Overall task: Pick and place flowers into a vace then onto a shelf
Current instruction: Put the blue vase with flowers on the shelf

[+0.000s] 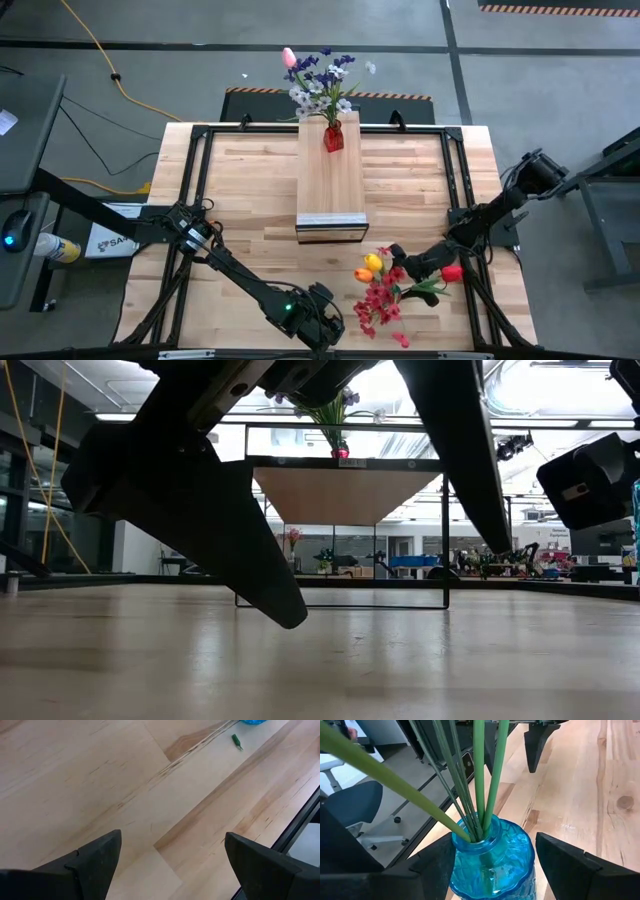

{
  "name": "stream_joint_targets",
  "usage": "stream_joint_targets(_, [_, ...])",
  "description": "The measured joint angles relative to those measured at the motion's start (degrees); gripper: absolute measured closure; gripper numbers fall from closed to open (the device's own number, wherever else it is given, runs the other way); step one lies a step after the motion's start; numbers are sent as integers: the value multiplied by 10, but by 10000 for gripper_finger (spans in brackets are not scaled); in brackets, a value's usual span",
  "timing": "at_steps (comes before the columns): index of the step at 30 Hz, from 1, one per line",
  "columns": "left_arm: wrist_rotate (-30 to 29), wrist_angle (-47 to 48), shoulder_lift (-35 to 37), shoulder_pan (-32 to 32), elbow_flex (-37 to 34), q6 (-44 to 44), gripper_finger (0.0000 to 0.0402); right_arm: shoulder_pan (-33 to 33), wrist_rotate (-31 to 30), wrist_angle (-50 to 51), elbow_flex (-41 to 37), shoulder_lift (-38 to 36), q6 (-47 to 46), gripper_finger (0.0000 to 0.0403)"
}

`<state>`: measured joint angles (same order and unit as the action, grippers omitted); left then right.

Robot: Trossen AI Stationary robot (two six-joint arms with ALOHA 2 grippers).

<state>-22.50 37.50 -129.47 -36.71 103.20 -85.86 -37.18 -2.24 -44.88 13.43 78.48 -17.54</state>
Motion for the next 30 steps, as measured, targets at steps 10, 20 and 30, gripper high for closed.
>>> stream_joint_targets(10, [0, 0, 0, 0, 0, -10, 16, 8, 25, -8, 0, 0, 14, 139])
stream_joint_targets(20, [0, 0, 0, 0, 0, -15, 16, 8, 32, -17, 0, 0, 15, 139])
stream_joint_targets(30, [28, 0, 0, 17, 0, -9, 16, 8, 33, -15, 0, 0, 16, 146])
